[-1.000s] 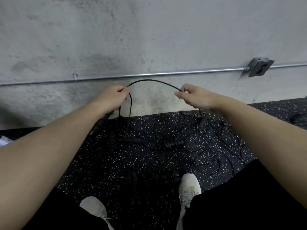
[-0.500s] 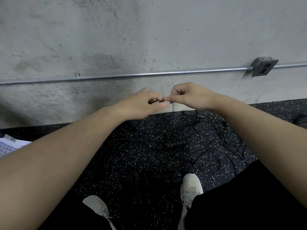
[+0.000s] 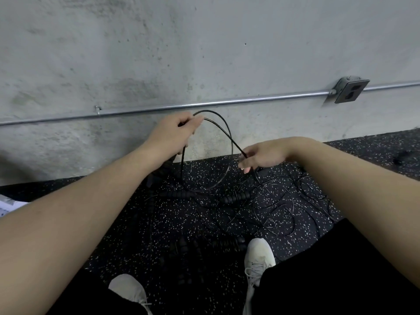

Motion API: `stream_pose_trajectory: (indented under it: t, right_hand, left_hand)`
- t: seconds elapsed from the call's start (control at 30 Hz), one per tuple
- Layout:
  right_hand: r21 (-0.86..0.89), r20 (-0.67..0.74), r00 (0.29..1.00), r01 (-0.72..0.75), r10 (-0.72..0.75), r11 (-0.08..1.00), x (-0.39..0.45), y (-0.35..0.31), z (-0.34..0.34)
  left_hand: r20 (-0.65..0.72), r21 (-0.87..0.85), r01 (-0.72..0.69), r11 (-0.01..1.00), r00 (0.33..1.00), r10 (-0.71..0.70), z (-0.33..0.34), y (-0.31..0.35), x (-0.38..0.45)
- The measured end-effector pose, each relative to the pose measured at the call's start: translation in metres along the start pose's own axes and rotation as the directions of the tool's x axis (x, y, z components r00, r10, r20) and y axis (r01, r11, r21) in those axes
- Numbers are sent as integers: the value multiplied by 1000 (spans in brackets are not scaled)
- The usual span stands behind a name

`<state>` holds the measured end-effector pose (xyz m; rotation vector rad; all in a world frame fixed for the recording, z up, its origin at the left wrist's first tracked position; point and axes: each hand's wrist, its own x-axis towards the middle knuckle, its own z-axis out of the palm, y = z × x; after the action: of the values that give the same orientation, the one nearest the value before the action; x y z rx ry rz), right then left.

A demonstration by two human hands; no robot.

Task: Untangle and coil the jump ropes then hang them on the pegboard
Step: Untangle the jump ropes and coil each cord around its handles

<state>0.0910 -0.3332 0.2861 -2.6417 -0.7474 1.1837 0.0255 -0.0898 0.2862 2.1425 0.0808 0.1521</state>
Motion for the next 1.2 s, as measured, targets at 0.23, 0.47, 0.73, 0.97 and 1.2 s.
stream_pose_trajectory:
  t: [0.23, 0.47, 0.73, 0.97, 1.2]
  right_hand:
    - [242, -291, 955, 124, -50, 962, -2, 8, -6]
    - [300, -492, 869, 223, -50, 927, -8, -2, -18]
    - [311, -556, 816, 382, -159, 870, -1, -13, -15]
    - [421, -441, 877, 389, -190, 820, -6, -4, -9]
    - [257, -87, 993, 94, -74, 962, 4, 25, 1]
  left_hand:
    - [-5, 134, 227, 965, 974, -229, -15, -25, 12]
    - [194, 469, 182, 864, 933, -302, -11, -29, 3]
    - [322, 269, -142, 953, 945, 50, 26, 20, -5]
    - [216, 229, -169, 958, 969, 120, 28, 26, -5]
    - [-31, 220, -102, 970, 993, 111, 12, 2, 9]
